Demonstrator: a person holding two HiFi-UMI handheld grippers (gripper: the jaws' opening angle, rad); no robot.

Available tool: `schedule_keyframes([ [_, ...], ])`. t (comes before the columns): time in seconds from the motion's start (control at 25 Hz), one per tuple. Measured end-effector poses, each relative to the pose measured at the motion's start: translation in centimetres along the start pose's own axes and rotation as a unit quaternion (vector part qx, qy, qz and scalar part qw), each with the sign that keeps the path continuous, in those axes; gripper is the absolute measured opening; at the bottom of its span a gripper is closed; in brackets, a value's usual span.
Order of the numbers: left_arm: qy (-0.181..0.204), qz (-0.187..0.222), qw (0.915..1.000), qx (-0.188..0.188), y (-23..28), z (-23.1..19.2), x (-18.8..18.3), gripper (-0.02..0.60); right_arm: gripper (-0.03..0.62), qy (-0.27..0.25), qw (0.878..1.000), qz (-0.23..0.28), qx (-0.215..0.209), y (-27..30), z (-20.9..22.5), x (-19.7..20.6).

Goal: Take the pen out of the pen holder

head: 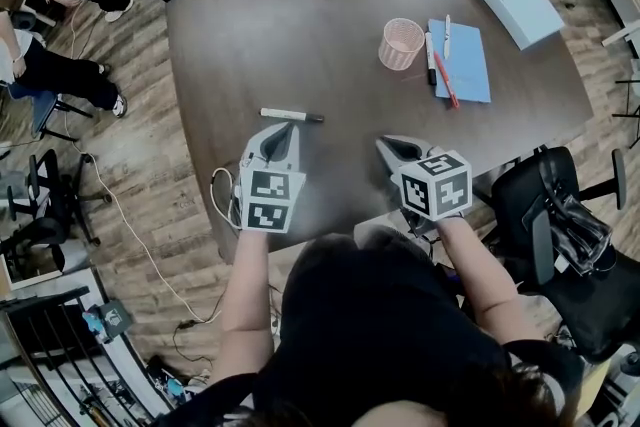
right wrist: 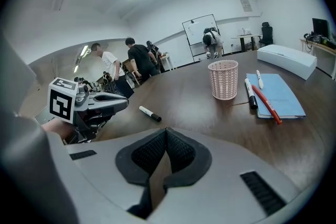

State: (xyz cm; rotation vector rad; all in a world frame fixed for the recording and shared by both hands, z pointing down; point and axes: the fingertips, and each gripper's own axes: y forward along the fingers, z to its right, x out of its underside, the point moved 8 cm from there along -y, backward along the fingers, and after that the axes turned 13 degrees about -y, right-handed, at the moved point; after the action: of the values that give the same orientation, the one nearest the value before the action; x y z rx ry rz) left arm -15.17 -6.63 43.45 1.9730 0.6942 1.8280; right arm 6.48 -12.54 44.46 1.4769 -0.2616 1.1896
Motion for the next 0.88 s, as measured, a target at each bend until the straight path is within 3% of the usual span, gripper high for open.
schedule_keyframes([
  [0.24,-0.097,0.003,0.9952,-0.005,-1.1,-0.9,0.7,0.031,0.018,-0.002,1.0,0.005,0.008,-0.1,-0.1,-0.2],
  [0.44,-0.157,0.004,0.9874,-0.021,-2.0,-1.6,1.1,0.029,0.018,-0.007,1.0,0.011,0.017,-0.2,0.0,-0.3],
  [0.64,-0.206,0.011,0.9782,-0.024,-2.7,-2.0,1.3,0.029,0.018,-0.014,1.0,0.014,0.023,-0.2,0.0,-0.5],
  [0.88,-0.225,0.014,0.9735,-0.038,-3.5,-2.0,2.5,0.029,0.018,-0.024,0.999,0.023,0.032,-0.5,-0.1,-0.8],
])
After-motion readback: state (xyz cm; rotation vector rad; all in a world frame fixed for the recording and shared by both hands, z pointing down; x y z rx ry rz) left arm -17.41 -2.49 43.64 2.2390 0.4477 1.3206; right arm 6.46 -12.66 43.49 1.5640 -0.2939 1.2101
